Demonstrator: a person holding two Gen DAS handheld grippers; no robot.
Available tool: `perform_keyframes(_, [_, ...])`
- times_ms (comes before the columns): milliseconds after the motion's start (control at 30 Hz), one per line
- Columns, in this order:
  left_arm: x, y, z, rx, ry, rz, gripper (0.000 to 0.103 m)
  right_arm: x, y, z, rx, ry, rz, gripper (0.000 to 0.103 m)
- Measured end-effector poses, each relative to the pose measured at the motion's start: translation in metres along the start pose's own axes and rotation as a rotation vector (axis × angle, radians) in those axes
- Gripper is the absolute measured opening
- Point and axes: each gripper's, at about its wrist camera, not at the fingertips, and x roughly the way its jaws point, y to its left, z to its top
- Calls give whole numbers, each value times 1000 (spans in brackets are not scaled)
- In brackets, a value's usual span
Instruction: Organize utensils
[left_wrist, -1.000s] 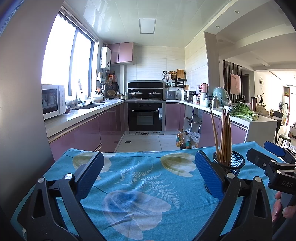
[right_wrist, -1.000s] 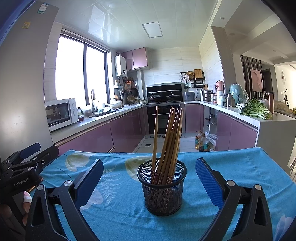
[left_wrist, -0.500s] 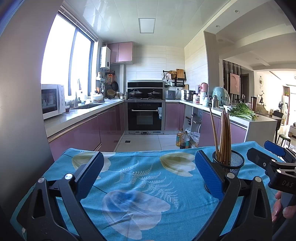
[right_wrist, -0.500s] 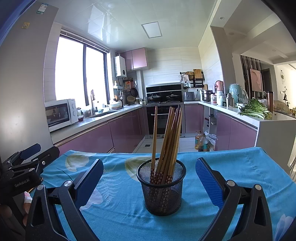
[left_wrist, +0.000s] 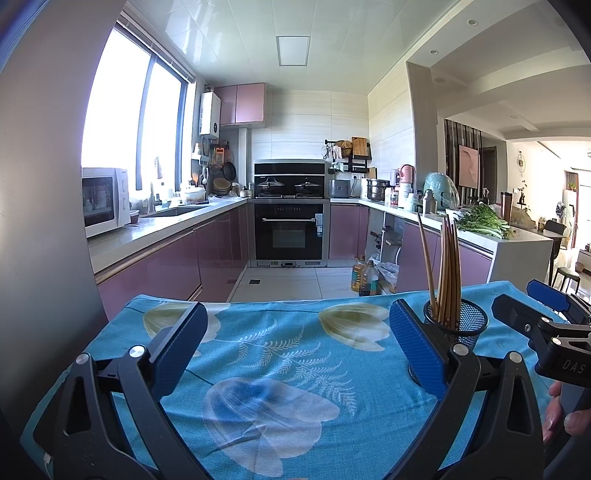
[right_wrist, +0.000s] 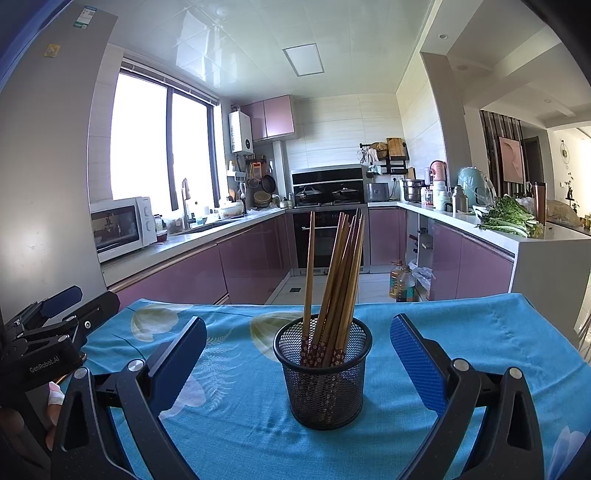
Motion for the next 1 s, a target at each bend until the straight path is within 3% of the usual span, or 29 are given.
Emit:
perform_keyframes(733, [1,-5,-4,4,4,6,97,0,0,0,0,1,0,96])
perform_keyframes(867, [8,0,-7,-17,48,1,97,0,-9,-2,-3,14,-27,96])
perform_keyframes(1000, [30,13,-16,-40,151,5,97,6,-42,-9,12,82,-102,96])
